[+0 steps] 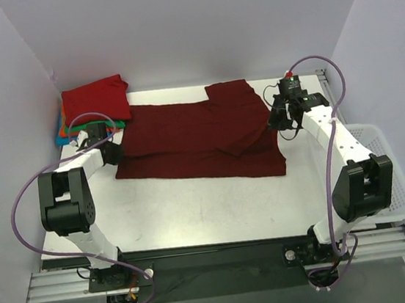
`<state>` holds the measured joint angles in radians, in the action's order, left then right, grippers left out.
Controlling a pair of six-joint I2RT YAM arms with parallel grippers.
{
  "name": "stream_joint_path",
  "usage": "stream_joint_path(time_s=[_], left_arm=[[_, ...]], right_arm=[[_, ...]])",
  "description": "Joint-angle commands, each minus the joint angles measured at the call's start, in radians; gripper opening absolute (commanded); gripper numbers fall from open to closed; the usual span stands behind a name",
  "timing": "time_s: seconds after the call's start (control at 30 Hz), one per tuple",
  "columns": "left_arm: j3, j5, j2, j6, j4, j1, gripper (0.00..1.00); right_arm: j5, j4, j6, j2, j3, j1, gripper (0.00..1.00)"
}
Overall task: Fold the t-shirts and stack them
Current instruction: Fold the flattened tshirt in 1/3 of the way
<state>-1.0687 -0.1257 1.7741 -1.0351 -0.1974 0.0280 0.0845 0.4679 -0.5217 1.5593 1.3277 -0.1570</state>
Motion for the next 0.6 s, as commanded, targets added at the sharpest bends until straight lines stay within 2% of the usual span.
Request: stream_joint_path(time_s=[0.0,0.57], left_arm=[[-0.03,0.001,0.01,0.001,0.053,0.009,0.0],[-0.027,0.021,0.031,0.013,0.076,0.021,0.0]], right_arm=[[0.004,-0.005,0.015,0.027,0.045,0.01,0.0],[0.015,-0.034,0.015,0.169,0.097,0.039,0.0]])
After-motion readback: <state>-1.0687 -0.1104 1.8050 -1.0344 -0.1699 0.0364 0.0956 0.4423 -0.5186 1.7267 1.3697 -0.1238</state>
